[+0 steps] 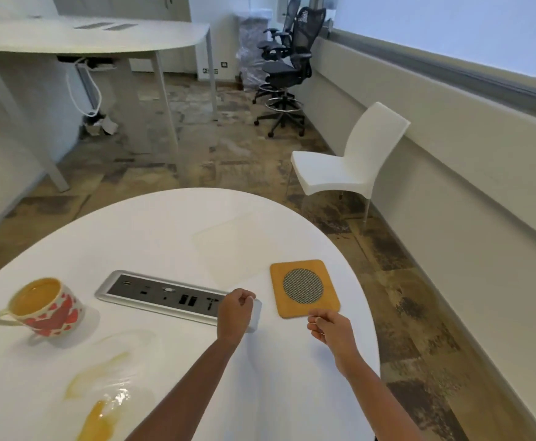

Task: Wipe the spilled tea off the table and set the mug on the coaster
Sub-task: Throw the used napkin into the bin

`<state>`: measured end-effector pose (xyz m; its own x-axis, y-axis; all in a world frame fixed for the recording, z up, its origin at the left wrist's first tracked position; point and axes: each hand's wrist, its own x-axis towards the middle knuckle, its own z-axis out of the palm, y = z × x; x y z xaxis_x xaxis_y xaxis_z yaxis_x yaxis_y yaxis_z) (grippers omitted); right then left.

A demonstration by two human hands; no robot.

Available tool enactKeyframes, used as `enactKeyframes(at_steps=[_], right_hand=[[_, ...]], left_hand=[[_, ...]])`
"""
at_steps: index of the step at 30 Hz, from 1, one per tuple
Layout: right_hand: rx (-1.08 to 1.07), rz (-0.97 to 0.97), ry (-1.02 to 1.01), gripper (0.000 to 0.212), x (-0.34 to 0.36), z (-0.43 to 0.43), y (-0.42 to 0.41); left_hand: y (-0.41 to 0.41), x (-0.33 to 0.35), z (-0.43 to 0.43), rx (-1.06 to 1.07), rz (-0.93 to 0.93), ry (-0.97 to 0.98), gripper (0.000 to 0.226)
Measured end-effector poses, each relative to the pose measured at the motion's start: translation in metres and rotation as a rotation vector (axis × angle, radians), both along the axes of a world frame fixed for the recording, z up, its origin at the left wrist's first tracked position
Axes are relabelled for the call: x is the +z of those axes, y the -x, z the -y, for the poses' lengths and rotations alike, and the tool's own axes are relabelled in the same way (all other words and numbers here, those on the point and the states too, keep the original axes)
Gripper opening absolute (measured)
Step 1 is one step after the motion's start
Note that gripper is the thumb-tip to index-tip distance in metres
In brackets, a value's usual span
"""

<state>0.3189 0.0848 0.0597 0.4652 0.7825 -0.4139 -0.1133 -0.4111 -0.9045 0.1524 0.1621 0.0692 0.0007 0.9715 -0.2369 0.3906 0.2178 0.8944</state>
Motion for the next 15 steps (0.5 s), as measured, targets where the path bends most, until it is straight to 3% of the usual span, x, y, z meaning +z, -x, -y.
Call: enactKeyframes(at_steps=[8, 11, 15], right_hand=[[0.42, 0.712, -0.051, 0.022, -0.022, -0.087, 0.078], [0.575, 0.863, -0.042, 0.029, -0.031, -0.118, 0.1], [0.726, 1.017, 0.046, 0.042, -0.043, -0.153, 0.115]], left_hand=[[0.07, -0.037, -0.056, -0.062, -0.319, -0.171, 0.027], [0.083, -0.052, -0.073, -0.237, -0.603, -0.324, 0.033], [0.092, -0.065, -0.091, -0.388, -0.773, -0.381, 0.034]])
